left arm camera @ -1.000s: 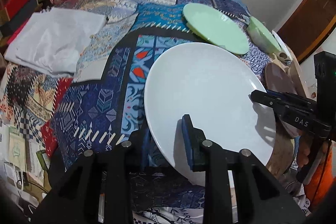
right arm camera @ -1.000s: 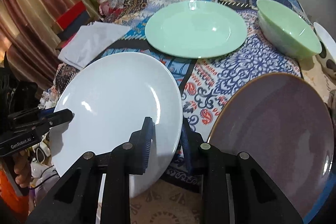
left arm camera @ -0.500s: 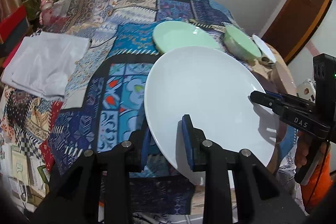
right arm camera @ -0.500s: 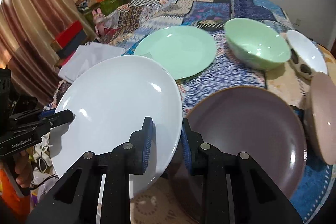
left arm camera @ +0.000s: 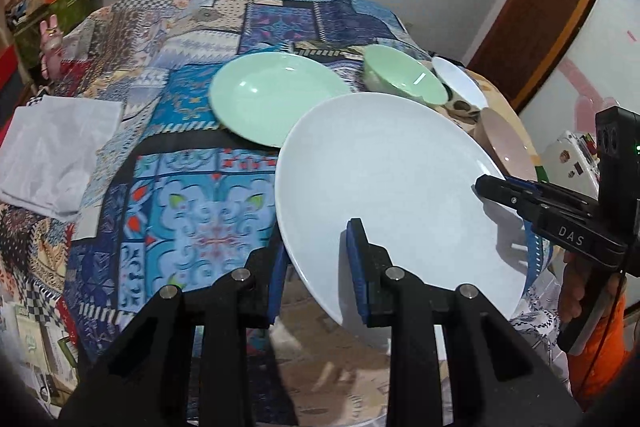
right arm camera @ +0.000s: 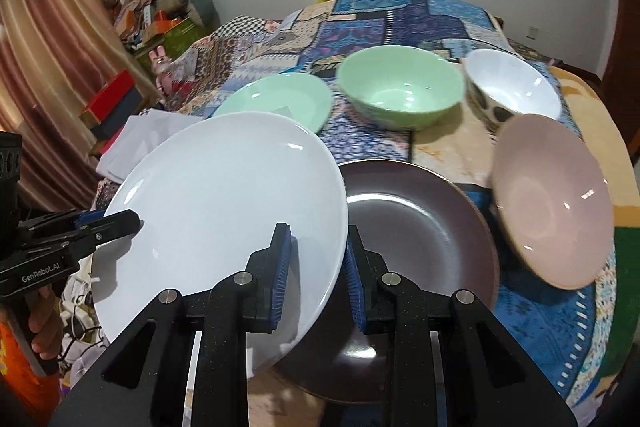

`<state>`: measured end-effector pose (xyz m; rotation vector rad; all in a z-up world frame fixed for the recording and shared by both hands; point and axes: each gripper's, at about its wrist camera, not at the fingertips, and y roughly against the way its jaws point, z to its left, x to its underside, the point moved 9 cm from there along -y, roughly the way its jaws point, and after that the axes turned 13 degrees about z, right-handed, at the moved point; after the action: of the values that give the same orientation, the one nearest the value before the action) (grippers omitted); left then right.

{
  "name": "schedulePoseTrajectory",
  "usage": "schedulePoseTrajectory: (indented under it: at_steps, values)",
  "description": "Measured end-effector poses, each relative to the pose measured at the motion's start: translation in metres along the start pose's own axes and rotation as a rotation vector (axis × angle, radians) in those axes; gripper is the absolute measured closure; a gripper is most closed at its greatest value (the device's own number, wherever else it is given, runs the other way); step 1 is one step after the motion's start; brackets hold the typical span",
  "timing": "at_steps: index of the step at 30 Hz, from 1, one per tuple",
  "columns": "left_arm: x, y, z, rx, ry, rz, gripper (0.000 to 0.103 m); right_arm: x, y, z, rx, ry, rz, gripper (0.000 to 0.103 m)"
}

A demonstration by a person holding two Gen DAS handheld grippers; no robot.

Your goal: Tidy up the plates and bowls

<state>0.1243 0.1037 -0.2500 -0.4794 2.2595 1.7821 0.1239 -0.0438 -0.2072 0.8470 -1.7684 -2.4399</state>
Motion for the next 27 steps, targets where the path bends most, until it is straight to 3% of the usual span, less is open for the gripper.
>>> schedulePoseTrajectory:
  at_steps: [12, 27]
  values:
    - [-0.009, -0.029, -0.044, 0.004, -0.058, 0.047, 0.075, 0.018, 0.004, -0.044, 0.010, -0.071, 0.009, 0.079]
    - [-0.012, -0.071, -0.062, 0.009, -0.079, 0.131, 0.075, 0.035, -0.009, -0.075, -0.001, -0.145, 0.052, 0.079]
